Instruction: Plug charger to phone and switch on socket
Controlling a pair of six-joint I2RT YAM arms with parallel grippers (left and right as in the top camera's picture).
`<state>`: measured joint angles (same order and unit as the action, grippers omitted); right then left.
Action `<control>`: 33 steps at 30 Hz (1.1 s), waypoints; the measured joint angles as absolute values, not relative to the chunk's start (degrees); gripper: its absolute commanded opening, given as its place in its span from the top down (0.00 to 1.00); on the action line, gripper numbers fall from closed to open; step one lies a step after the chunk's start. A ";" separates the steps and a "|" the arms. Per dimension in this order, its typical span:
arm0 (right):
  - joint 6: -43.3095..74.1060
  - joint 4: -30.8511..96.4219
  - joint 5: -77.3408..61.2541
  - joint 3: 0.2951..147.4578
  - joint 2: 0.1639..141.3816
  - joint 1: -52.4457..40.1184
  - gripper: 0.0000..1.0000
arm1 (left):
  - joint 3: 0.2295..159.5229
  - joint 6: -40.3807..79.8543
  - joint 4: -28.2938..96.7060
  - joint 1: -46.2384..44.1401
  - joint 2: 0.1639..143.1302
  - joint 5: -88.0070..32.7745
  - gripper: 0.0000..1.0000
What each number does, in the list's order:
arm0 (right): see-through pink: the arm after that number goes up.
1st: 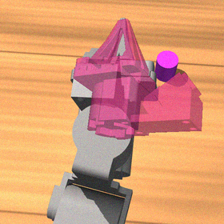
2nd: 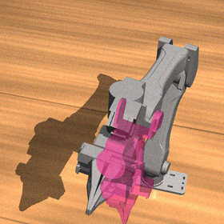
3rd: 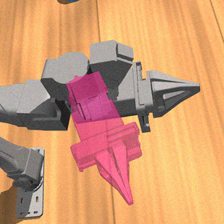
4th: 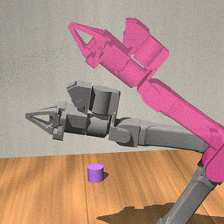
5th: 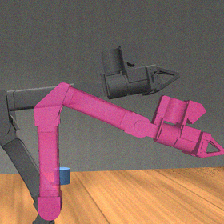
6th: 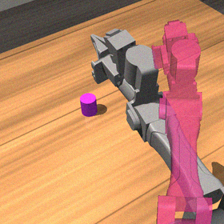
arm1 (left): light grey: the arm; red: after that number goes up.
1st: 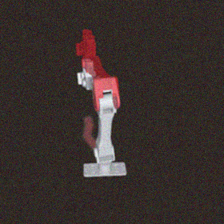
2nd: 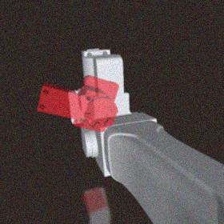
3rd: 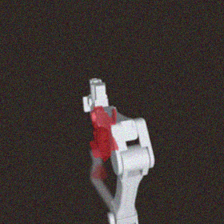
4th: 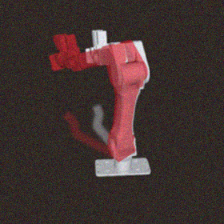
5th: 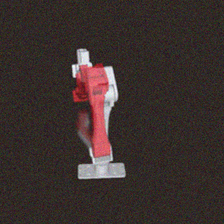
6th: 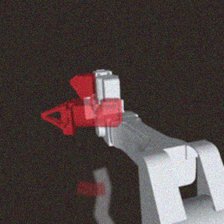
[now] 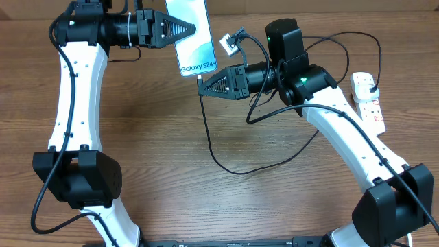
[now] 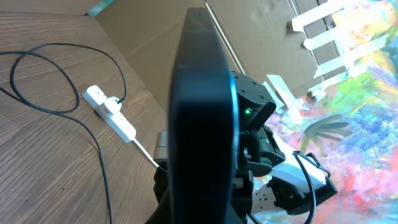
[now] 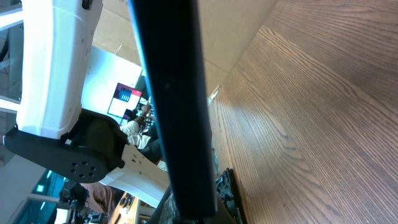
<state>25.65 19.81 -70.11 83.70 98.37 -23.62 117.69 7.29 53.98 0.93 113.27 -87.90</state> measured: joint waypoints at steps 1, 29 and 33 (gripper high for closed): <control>25.63 19.84 -70.11 83.70 98.37 -23.59 0.96 | 117.69 7.29 53.98 0.93 113.27 -87.90 0.96; 25.65 21.17 -70.11 83.70 98.37 -23.59 0.95 | 117.69 7.22 53.98 0.93 113.27 -87.90 0.96; 25.63 21.17 -70.08 83.70 98.37 -23.59 0.95 | 117.69 7.22 53.98 0.93 113.27 -87.90 0.96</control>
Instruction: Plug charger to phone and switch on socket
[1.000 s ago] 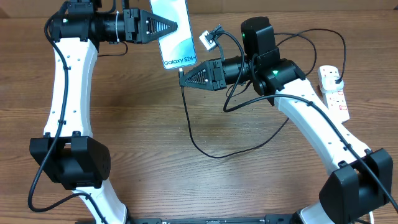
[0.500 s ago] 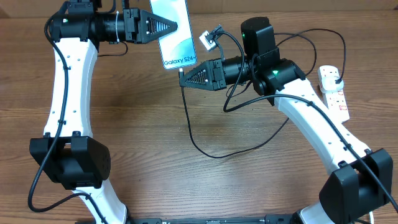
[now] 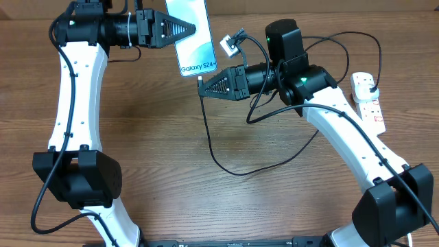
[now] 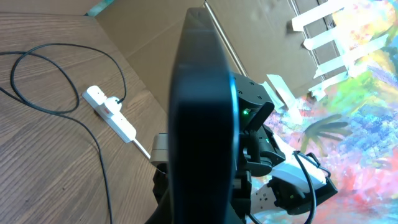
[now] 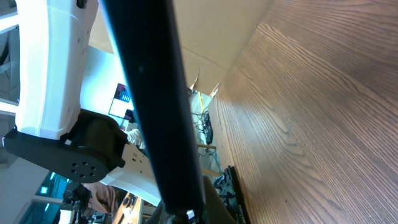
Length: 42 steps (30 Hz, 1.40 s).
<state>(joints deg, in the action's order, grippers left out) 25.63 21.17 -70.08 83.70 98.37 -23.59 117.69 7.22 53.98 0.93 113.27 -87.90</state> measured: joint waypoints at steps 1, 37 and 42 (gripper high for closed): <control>25.63 21.17 -70.13 83.70 98.37 -23.59 0.95 | 117.69 7.22 53.98 0.93 113.27 -87.90 0.96; 25.67 19.33 -69.63 83.70 98.37 -23.59 0.93 | 117.69 7.03 53.98 0.93 113.27 -87.90 0.96; 25.67 19.86 -69.38 83.70 98.37 -23.57 0.93 | 117.69 7.03 53.98 0.93 113.27 -87.90 0.96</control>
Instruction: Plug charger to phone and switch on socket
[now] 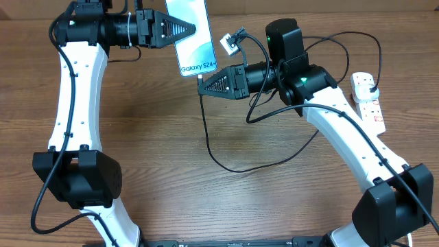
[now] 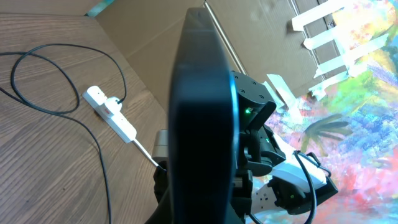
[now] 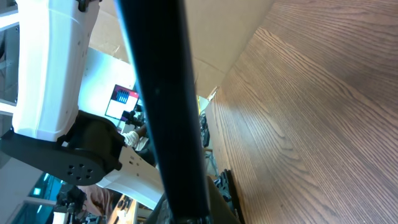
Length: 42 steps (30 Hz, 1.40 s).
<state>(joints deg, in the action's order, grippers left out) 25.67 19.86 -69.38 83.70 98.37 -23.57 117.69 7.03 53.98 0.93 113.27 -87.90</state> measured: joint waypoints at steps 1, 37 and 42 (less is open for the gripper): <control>25.67 19.86 -69.28 83.70 98.37 -23.57 0.93 | 117.69 7.03 53.98 0.93 113.27 -87.90 0.96; 27.00 18.57 -69.01 83.70 98.37 -23.29 0.91 | 117.69 6.83 53.95 -0.03 113.27 -87.90 0.96; 27.03 18.59 -68.99 83.70 98.37 -23.29 0.91 | 117.69 6.83 53.98 -0.03 113.27 -87.90 0.96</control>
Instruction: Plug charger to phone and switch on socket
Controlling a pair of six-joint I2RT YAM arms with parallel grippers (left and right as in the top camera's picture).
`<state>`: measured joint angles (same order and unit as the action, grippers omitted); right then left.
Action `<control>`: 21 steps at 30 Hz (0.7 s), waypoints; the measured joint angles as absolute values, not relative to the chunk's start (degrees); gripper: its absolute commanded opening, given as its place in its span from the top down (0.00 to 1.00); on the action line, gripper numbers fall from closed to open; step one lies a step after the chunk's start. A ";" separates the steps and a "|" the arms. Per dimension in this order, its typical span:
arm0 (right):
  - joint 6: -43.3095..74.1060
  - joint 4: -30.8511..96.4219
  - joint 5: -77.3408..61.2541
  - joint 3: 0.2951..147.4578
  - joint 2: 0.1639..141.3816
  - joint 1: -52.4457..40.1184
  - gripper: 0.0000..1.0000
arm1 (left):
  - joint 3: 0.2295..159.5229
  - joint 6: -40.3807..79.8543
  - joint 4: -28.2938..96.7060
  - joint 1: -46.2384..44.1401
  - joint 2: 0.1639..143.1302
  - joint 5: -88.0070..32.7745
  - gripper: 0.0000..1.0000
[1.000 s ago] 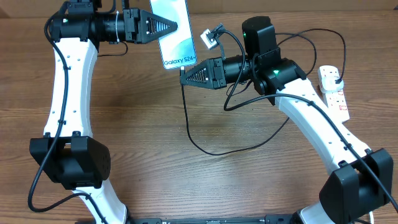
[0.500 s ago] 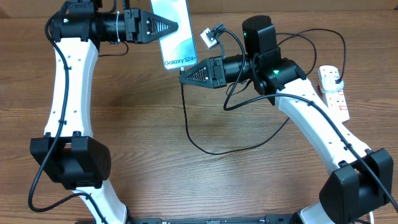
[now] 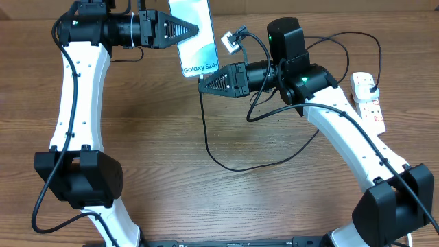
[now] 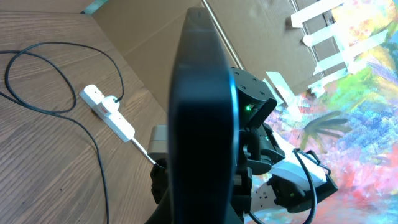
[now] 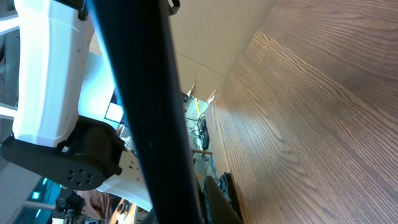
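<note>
The phone (image 3: 195, 34), its lit screen reading "Galaxy S24+", hangs above the far middle of the table with my left gripper (image 3: 197, 29) shut on its left edge. Edge-on, the phone (image 4: 202, 124) fills the left wrist view as a dark slab, and the phone (image 5: 146, 112) crosses the right wrist view as a dark bar. My right gripper (image 3: 201, 87) is shut on the charger plug just under the phone's bottom edge; whether the plug is in the port cannot be told. The black cable (image 3: 219, 161) loops over the table to the white power strip (image 3: 368, 99).
The power strip (image 4: 111, 113) lies at the table's far right edge with the charger's adapter (image 3: 367, 82) plugged in. A small white connector (image 3: 230, 44) dangles on wires beside the right arm. Bare wooden table (image 3: 158, 171) lies under both arms. A cardboard wall stands behind.
The left gripper and phone have shifted slightly right. The right gripper tip sits a little lower under the phone's bottom edge. Both grips are unchanged.
At every earlier moment my left gripper held the phone up at the far middle and my right gripper held the plug at its bottom edge. Only small shifts of plug against phone show between moments, the latest being now.
</note>
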<state>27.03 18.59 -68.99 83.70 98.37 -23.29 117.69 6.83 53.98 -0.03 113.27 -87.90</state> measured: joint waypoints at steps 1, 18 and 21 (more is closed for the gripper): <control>26.98 18.57 -69.01 83.70 98.37 -23.29 0.91 | 117.69 6.83 53.95 -0.03 113.27 -87.90 0.96; 28.34 18.02 -69.04 83.70 98.37 -22.57 0.91 | 117.69 5.72 53.95 -0.32 113.27 -87.90 0.96; 28.45 18.02 -69.17 83.70 98.37 -22.50 0.91 | 117.69 5.52 53.93 -0.80 113.27 -87.85 0.96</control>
<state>28.45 18.02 -69.17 83.70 98.37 -22.50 117.69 5.52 53.93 -0.80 113.27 -87.85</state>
